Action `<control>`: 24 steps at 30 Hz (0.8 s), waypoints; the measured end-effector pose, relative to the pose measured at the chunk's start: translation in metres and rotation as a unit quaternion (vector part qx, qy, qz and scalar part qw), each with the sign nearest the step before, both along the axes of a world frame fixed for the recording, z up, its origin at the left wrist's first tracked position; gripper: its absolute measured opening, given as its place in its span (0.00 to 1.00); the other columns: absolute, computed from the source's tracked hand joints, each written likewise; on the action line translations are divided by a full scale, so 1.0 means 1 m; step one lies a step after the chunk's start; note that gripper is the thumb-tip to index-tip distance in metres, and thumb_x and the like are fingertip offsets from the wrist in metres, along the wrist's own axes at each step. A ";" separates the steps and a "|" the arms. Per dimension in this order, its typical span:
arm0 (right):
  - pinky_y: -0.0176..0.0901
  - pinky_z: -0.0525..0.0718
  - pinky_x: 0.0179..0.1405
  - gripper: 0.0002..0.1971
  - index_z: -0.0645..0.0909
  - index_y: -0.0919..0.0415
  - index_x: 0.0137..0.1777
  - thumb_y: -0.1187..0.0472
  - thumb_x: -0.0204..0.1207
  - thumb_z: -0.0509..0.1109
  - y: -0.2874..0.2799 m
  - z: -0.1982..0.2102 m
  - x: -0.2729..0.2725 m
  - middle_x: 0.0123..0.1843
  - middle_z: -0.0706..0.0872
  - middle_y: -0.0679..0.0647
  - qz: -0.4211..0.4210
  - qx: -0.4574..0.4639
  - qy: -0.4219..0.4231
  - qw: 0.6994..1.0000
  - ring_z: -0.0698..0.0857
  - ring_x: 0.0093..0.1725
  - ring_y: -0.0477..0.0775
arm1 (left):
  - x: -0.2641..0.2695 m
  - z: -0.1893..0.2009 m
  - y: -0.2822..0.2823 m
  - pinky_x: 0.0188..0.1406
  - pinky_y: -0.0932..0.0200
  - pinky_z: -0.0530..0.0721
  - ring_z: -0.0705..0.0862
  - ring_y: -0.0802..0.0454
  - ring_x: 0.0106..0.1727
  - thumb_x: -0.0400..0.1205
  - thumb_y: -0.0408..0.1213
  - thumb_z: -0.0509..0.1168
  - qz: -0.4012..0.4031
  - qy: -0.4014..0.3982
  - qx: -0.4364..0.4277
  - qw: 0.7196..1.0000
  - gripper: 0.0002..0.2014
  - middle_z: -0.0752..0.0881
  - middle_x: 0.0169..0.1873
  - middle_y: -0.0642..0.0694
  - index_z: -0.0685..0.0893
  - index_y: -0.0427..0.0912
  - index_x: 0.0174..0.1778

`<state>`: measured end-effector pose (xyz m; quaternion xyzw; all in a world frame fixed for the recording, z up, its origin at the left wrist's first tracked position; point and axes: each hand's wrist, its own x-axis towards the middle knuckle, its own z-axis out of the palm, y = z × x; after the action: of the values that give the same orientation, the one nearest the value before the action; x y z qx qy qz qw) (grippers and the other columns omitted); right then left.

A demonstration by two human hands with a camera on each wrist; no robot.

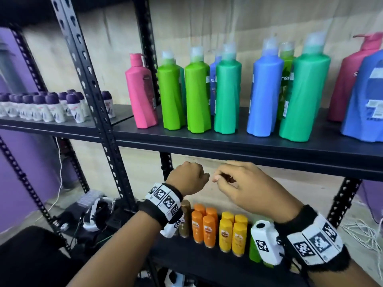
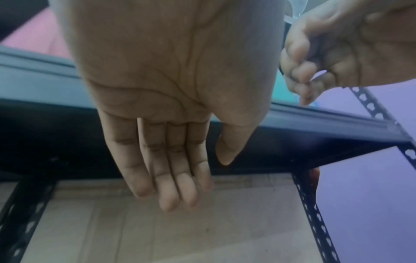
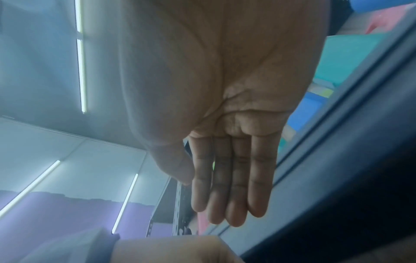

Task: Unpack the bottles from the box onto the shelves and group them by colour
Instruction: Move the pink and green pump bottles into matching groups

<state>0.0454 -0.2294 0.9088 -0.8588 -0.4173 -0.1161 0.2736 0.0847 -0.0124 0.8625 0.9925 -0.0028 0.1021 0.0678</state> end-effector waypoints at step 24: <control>0.28 0.54 0.72 0.35 0.58 0.55 0.88 0.53 0.85 0.68 0.194 0.112 0.044 0.86 0.63 0.54 -0.116 0.217 -0.084 0.966 0.62 0.84 0.50 | -0.007 0.173 0.163 0.63 0.41 0.81 0.80 0.36 0.64 0.85 0.48 0.65 0.062 -0.342 -0.152 0.925 0.24 0.77 0.65 0.37 0.73 0.38 0.73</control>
<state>0.0895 -0.0350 1.0213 -0.8088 -0.3012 -0.3062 0.4018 0.0780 0.1504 1.0355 0.8732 0.0509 0.4384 0.2067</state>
